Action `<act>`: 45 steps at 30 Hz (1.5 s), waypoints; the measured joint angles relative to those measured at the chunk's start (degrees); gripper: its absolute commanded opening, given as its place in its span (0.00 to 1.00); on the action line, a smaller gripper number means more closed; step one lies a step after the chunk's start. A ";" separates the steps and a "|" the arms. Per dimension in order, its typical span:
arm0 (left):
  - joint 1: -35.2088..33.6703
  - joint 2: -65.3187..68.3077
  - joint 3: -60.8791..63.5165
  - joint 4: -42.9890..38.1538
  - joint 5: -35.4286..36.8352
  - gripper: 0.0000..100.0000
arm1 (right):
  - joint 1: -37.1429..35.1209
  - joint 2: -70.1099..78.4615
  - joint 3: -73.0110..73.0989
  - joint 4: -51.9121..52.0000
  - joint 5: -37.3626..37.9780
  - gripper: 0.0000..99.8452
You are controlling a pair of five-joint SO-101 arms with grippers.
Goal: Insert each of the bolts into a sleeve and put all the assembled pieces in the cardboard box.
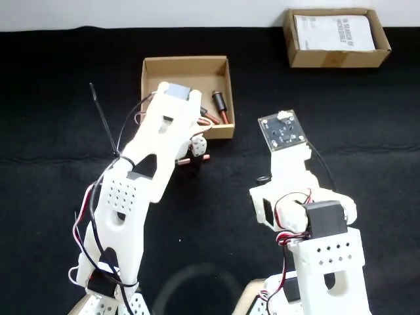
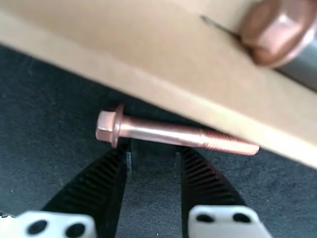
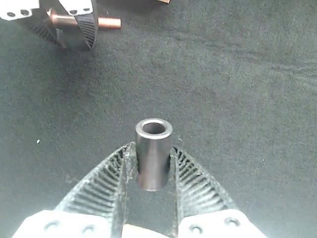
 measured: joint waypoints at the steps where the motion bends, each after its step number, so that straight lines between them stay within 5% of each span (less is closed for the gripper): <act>1: -0.26 -0.18 -0.18 0.18 0.00 0.14 | 0.00 0.00 0.00 0.00 0.00 0.01; 45: -1.85 -7.65 2.11 -6.15 5.01 0.15 | 0.00 1.23 0.18 0.97 6.24 0.01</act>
